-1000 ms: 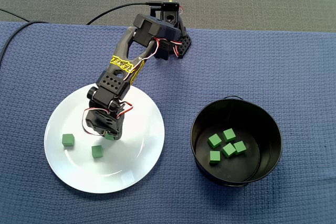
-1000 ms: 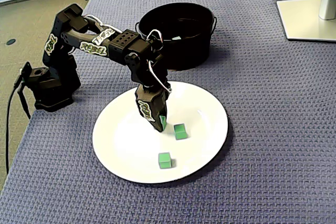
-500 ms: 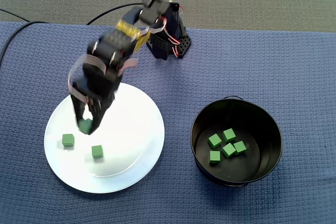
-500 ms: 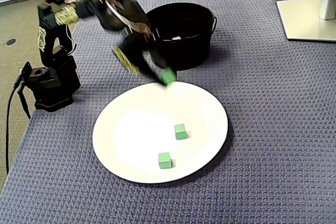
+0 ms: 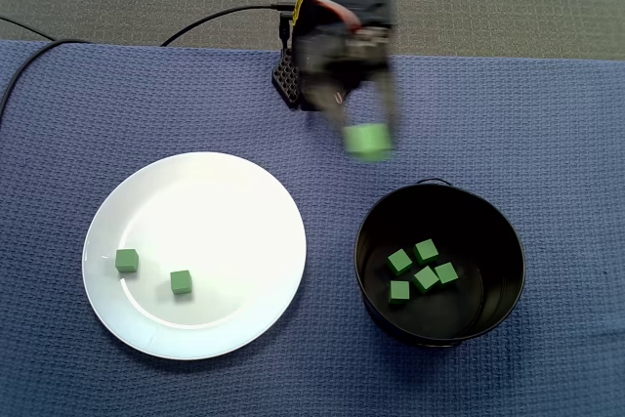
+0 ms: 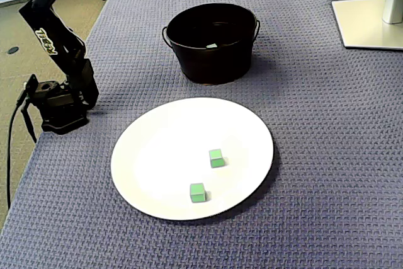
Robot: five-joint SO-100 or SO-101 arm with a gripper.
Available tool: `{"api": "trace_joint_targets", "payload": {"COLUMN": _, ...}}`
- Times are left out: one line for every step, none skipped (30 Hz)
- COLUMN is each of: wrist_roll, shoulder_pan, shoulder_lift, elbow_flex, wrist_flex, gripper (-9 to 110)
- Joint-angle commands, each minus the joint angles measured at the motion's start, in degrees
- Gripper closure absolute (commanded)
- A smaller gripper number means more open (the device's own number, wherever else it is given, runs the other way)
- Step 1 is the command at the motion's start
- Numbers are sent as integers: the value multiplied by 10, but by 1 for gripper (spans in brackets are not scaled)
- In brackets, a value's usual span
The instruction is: Pick up the items on the white plate and put them in the black container.
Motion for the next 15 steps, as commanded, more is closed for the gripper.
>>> {"api": "trace_joint_targets", "payload": {"wrist_roll": -113, "shoulder_pan": -141, "shoulder_lift": 42, "elbow_flex": 121, "wrist_flex": -113, "gripper": 102}}
{"api": "trace_joint_targets", "payload": {"wrist_roll": -141, "shoulder_pan": -161, "shoulder_lift": 45, "elbow_flex": 171, "wrist_flex": -171, "gripper": 102}}
{"api": "trace_joint_targets", "payload": {"wrist_roll": -162, "shoulder_pan": -176, "shoulder_lift": 43, "elbow_flex": 220, "wrist_flex": -224, "gripper": 102}}
{"api": "trace_joint_targets", "payload": {"wrist_roll": -184, "shoulder_pan": -187, "shoulder_lift": 37, "elbow_flex": 258, "wrist_flex": -252, "gripper": 102}}
{"api": "trace_joint_targets", "payload": {"wrist_roll": -201, "shoulder_pan": -196, "shoulder_lift": 29, "elbow_flex": 294, "wrist_flex": -272, "gripper": 102}}
{"api": "trace_joint_targets", "payload": {"wrist_roll": -213, "shoulder_pan": -201, "shoulder_lift": 19, "elbow_flex": 333, "wrist_flex": -306, "gripper": 102}}
{"api": "trace_joint_targets", "payload": {"wrist_roll": -229, "shoulder_pan": -202, "shoulder_lift": 6, "elbow_flex": 370, "wrist_flex": -344, "gripper": 102}}
{"api": "trace_joint_targets", "payload": {"wrist_roll": -237, "shoulder_pan": -202, "shoulder_lift": -8, "elbow_flex": 403, "wrist_flex": -377, "gripper": 102}}
{"api": "trace_joint_targets", "payload": {"wrist_roll": -236, "shoulder_pan": -202, "shoulder_lift": -19, "elbow_flex": 432, "wrist_flex": -408, "gripper": 102}}
{"api": "trace_joint_targets", "payload": {"wrist_roll": -235, "shoulder_pan": -201, "shoulder_lift": -30, "elbow_flex": 456, "wrist_flex": -425, "gripper": 102}}
{"api": "trace_joint_targets", "payload": {"wrist_roll": -233, "shoulder_pan": -200, "shoulder_lift": -40, "elbow_flex": 474, "wrist_flex": -432, "gripper": 102}}
{"api": "trace_joint_targets", "payload": {"wrist_roll": -228, "shoulder_pan": -197, "shoulder_lift": -49, "elbow_flex": 488, "wrist_flex": -439, "gripper": 102}}
{"api": "trace_joint_targets", "payload": {"wrist_roll": -221, "shoulder_pan": -193, "shoulder_lift": -60, "elbow_flex": 500, "wrist_flex": -445, "gripper": 102}}
{"api": "trace_joint_targets", "payload": {"wrist_roll": -217, "shoulder_pan": -190, "shoulder_lift": -69, "elbow_flex": 511, "wrist_flex": -447, "gripper": 102}}
{"api": "trace_joint_targets", "payload": {"wrist_roll": -215, "shoulder_pan": -186, "shoulder_lift": -76, "elbow_flex": 521, "wrist_flex": -447, "gripper": 102}}
